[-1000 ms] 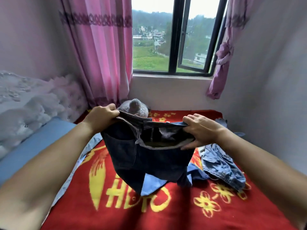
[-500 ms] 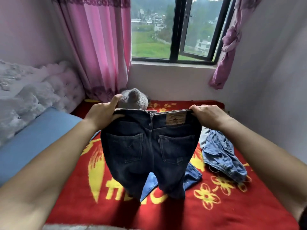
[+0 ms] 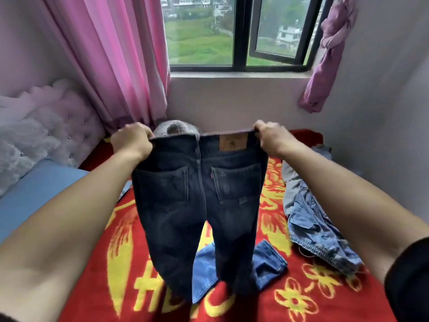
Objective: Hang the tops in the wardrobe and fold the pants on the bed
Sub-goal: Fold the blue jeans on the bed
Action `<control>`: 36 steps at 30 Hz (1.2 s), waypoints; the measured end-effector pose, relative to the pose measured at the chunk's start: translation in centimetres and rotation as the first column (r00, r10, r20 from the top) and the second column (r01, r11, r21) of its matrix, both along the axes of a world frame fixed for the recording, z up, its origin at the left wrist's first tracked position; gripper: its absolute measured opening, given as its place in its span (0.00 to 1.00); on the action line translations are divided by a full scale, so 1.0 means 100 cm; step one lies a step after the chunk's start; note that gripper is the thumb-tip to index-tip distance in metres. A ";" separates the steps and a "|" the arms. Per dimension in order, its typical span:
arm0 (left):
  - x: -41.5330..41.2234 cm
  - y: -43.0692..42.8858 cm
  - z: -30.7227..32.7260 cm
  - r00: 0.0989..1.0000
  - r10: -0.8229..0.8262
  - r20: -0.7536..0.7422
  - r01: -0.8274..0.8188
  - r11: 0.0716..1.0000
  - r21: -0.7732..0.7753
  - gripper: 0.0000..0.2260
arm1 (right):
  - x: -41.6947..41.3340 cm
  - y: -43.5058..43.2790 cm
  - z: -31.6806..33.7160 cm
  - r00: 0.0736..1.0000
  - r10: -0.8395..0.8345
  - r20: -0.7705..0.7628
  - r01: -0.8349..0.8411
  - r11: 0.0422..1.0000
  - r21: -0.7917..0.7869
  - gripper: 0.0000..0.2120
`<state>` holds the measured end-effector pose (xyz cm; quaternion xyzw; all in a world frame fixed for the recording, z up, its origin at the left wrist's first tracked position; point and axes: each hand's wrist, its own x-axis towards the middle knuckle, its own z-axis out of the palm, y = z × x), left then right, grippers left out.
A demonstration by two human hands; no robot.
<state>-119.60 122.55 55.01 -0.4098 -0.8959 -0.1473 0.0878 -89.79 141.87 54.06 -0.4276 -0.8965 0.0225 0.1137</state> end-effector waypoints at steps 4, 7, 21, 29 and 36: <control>-0.003 0.034 0.081 0.998 0.043 0.049 -0.062 0.846 0.529 0.11 | -0.006 0.021 0.082 0.914 0.076 -0.398 0.051 0.953 0.298 0.13; 0.005 0.041 0.144 0.998 0.062 0.009 -0.051 0.721 0.691 0.15 | 0.003 0.017 0.147 0.824 0.143 -0.548 0.142 0.884 0.445 0.16; 0.078 -0.051 0.071 0.956 -0.180 -0.233 0.274 0.833 0.481 0.11 | 0.100 -0.069 0.073 0.913 0.062 -0.404 0.127 0.897 0.424 0.15; 0.139 -0.155 -0.143 0.958 -0.276 0.082 0.287 0.894 -0.344 0.12 | 0.148 -0.176 -0.137 0.987 -0.075 0.140 0.101 0.976 -0.193 0.13; 0.177 -0.222 -0.232 0.953 -0.215 0.214 0.296 0.810 -0.507 0.13 | 0.184 -0.249 -0.219 0.976 -0.052 0.212 0.124 0.931 -0.344 0.11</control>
